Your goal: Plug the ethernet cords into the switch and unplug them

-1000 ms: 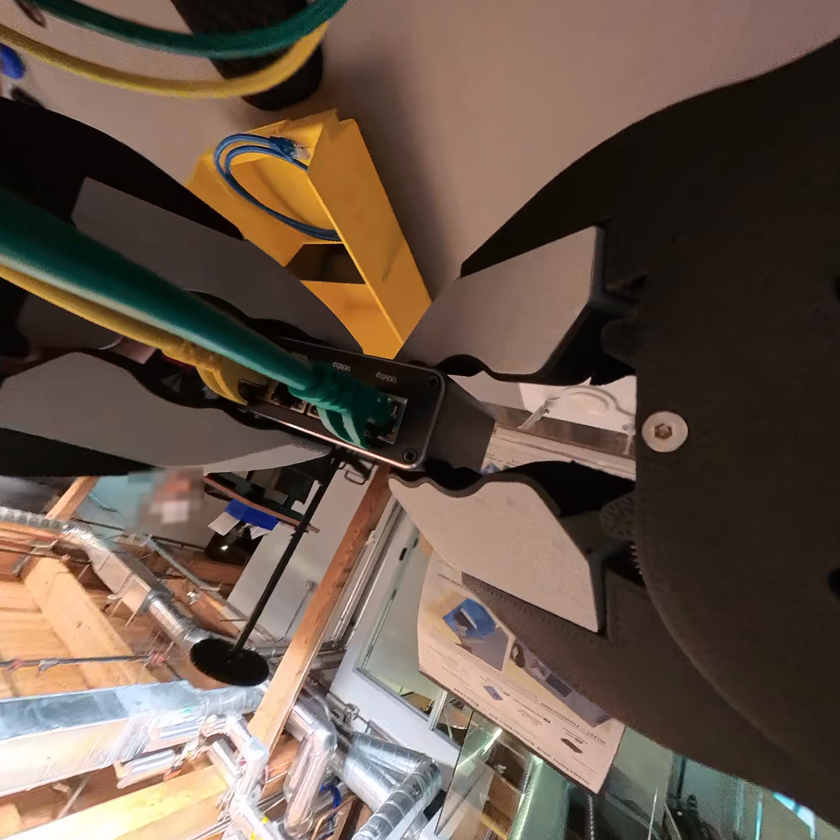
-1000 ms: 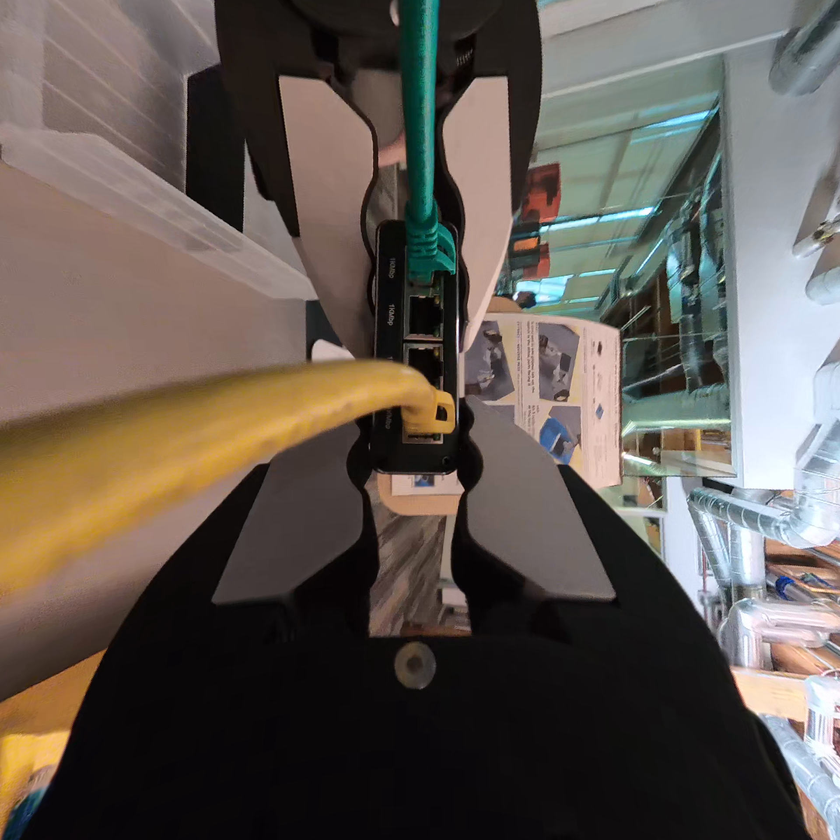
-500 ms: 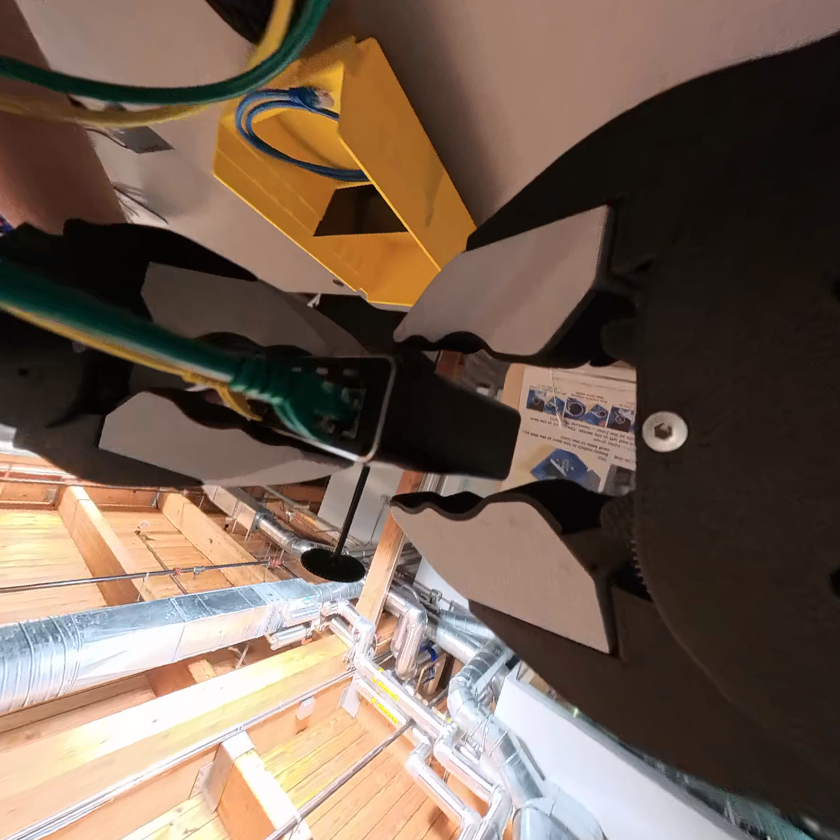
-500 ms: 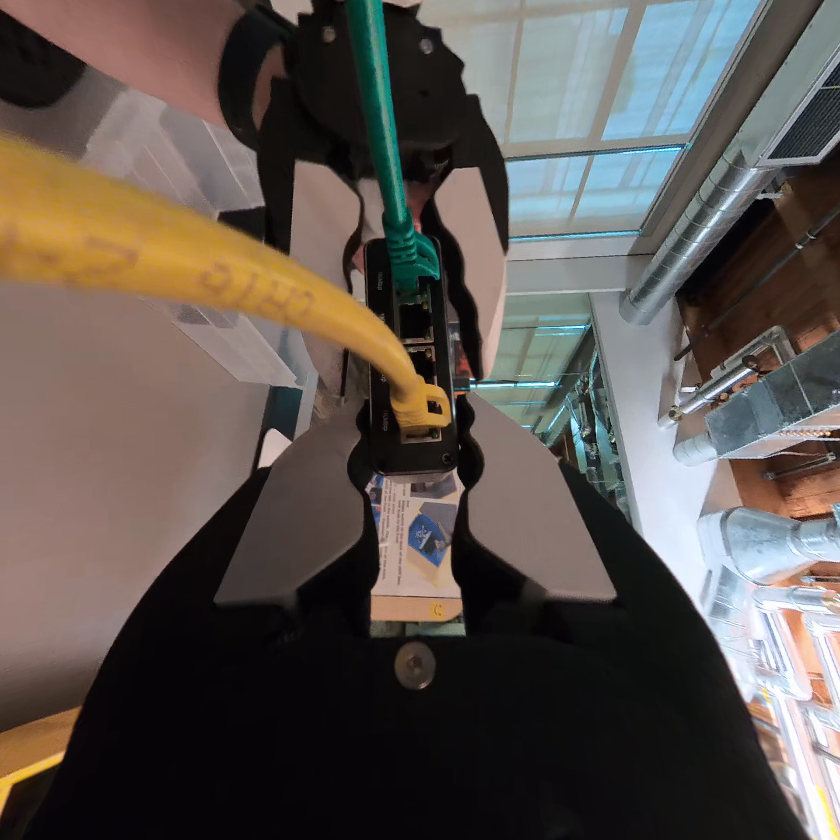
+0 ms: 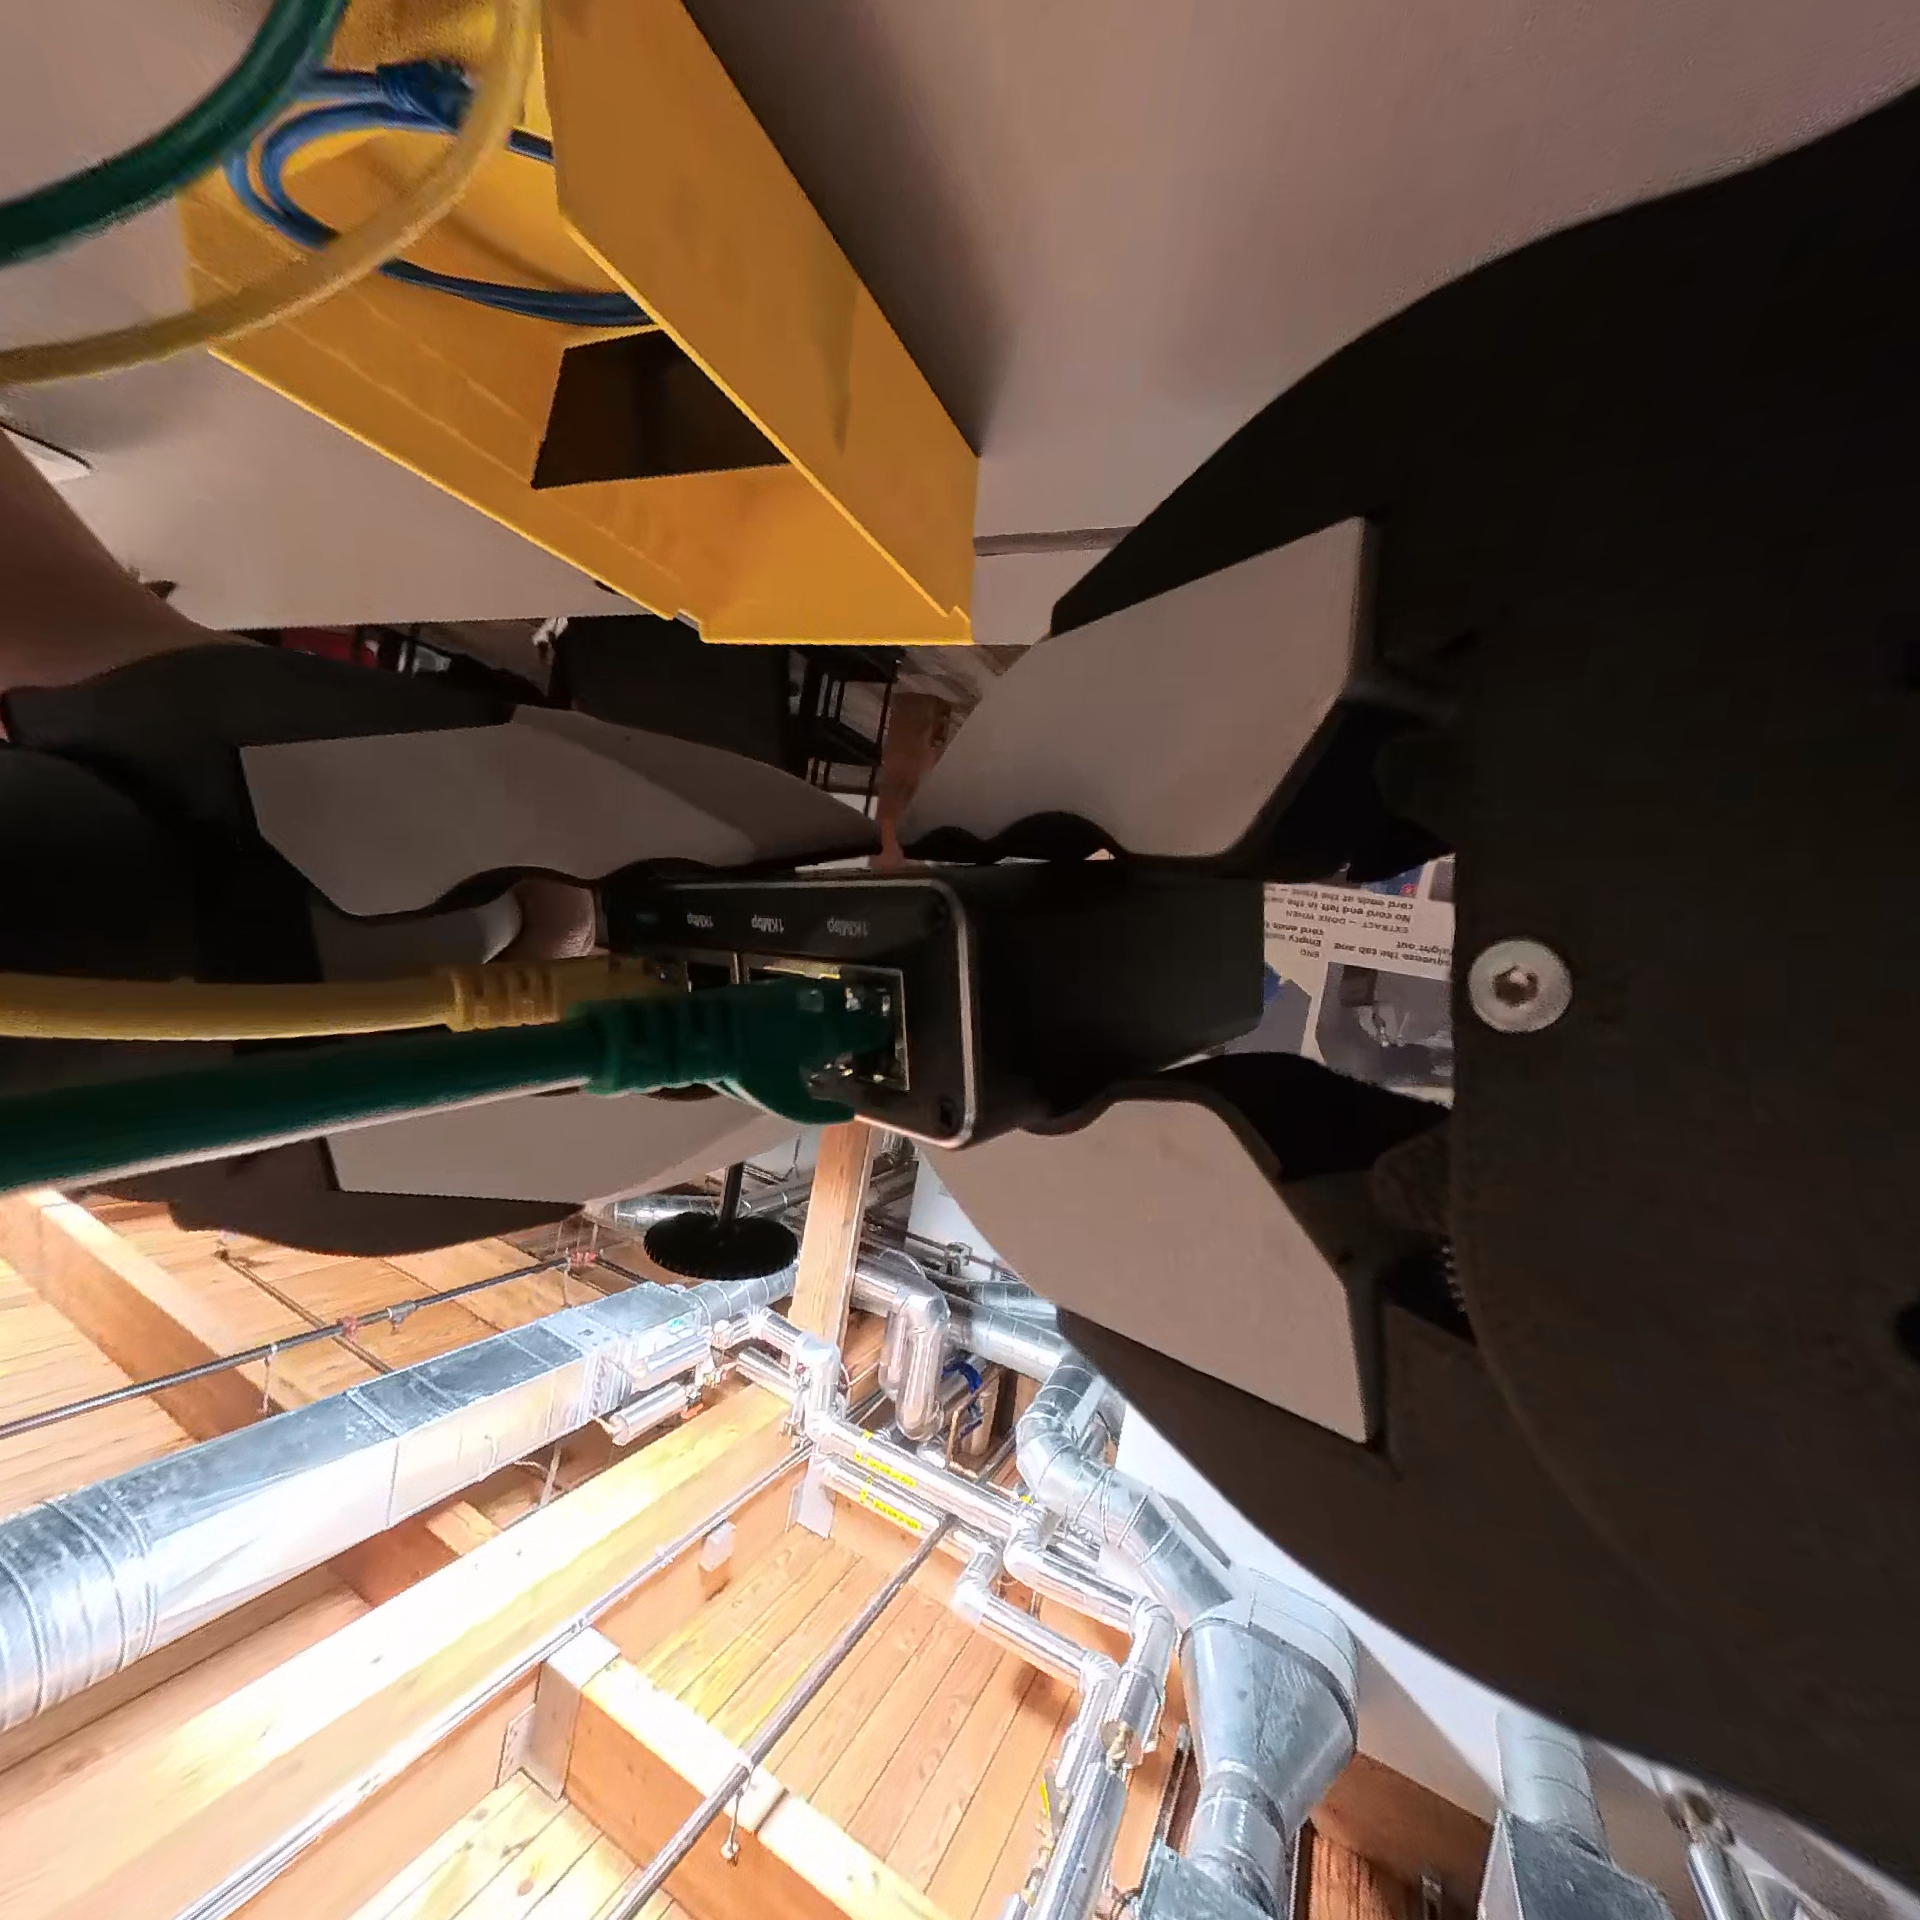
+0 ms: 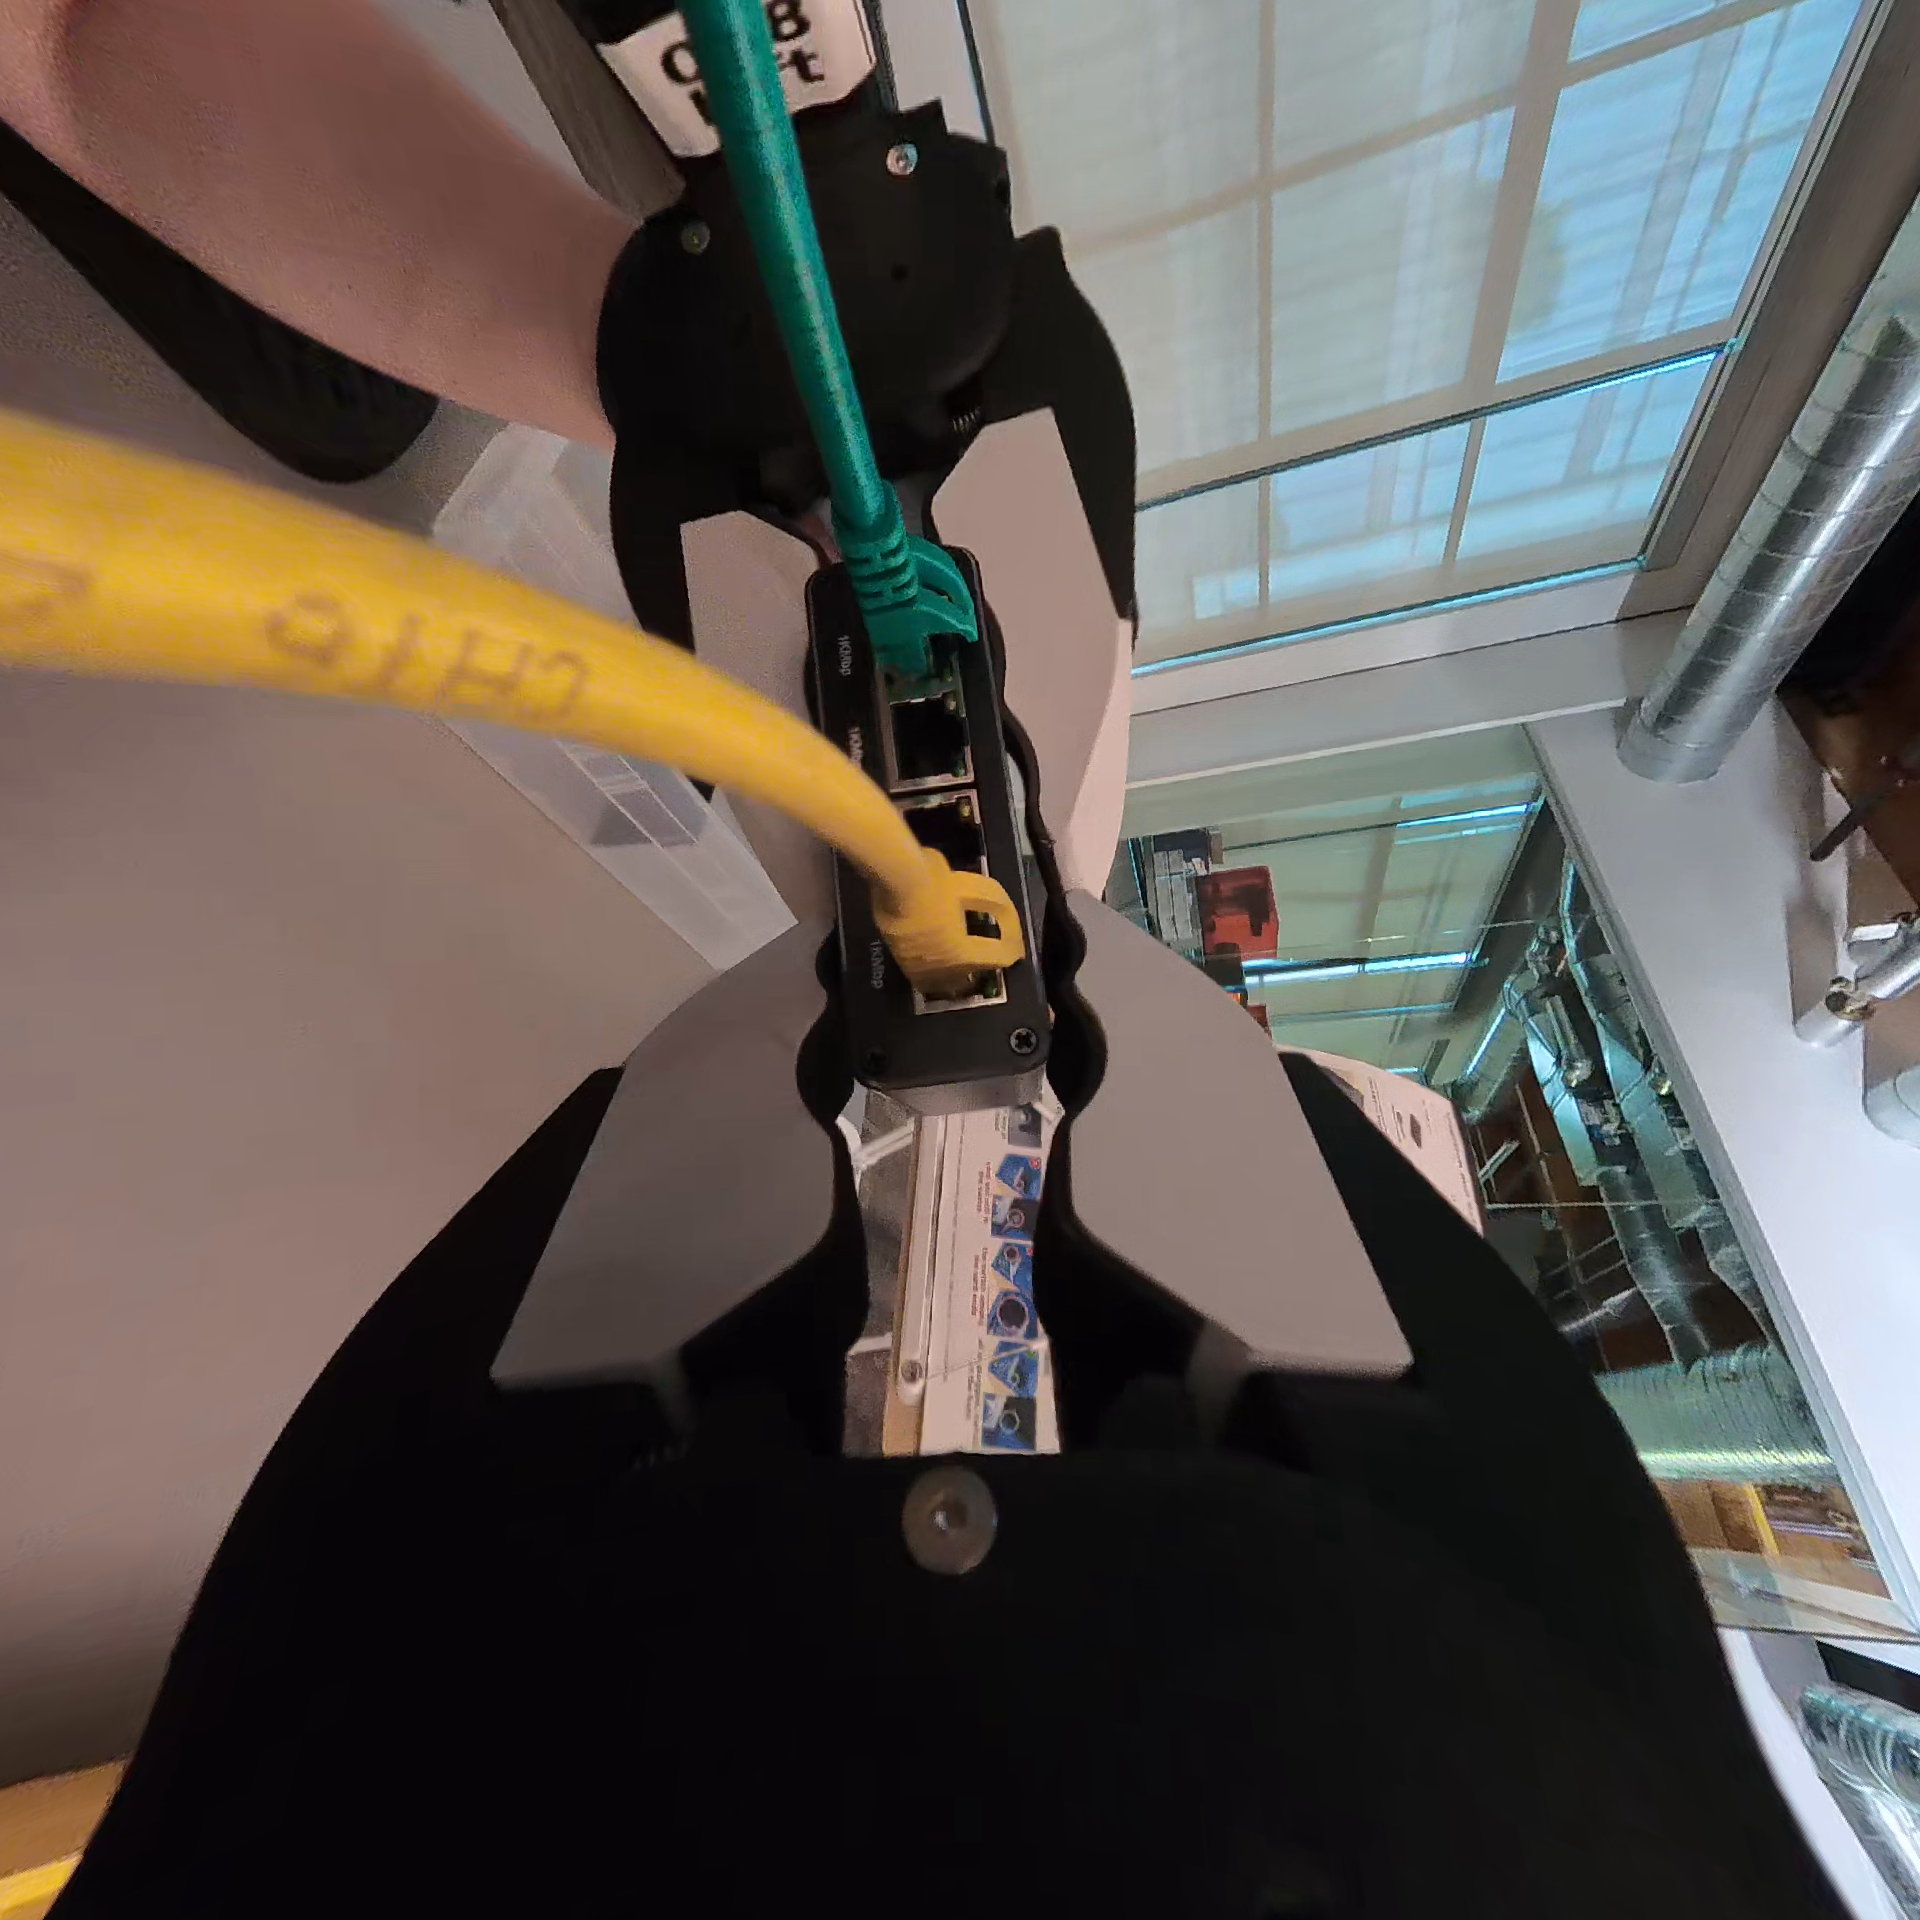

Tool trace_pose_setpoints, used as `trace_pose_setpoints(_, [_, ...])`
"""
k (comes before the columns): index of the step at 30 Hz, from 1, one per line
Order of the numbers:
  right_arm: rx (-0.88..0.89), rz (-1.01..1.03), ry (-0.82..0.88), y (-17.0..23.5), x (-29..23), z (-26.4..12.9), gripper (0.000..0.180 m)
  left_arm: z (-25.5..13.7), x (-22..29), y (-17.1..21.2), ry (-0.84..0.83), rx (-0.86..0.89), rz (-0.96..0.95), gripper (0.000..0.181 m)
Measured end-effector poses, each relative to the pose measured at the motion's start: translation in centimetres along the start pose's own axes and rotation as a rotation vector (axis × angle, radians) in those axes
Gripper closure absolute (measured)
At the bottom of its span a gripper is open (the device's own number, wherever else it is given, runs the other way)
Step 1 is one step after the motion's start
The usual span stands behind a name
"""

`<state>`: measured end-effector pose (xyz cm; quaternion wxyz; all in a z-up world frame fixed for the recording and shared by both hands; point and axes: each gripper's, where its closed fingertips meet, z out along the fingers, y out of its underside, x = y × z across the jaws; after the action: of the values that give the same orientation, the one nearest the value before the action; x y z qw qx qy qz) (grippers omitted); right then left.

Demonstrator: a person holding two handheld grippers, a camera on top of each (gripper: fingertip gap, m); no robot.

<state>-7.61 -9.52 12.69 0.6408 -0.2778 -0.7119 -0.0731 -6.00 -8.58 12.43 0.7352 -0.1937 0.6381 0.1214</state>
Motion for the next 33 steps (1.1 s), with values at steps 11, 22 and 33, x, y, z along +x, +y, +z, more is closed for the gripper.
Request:
trace_pose_setpoints(11, [-0.111,-0.002,0.05,3.5,0.7,0.3,0.144,0.6,-0.2,2.2,-0.007,-0.144,0.047,0.144])
trace_pose_setpoints(22, [-0.418,0.402,0.484,14.0,5.8,-10.7,0.163,-0.4,-2.2,7.4,-0.06,-0.297,-0.006,0.144])
trace_pose_setpoints(33, [-0.301,0.176,0.319,-3.3,3.7,-5.0,0.156,0.2,-1.1,10.0,-0.028,-0.434,0.046,0.144])
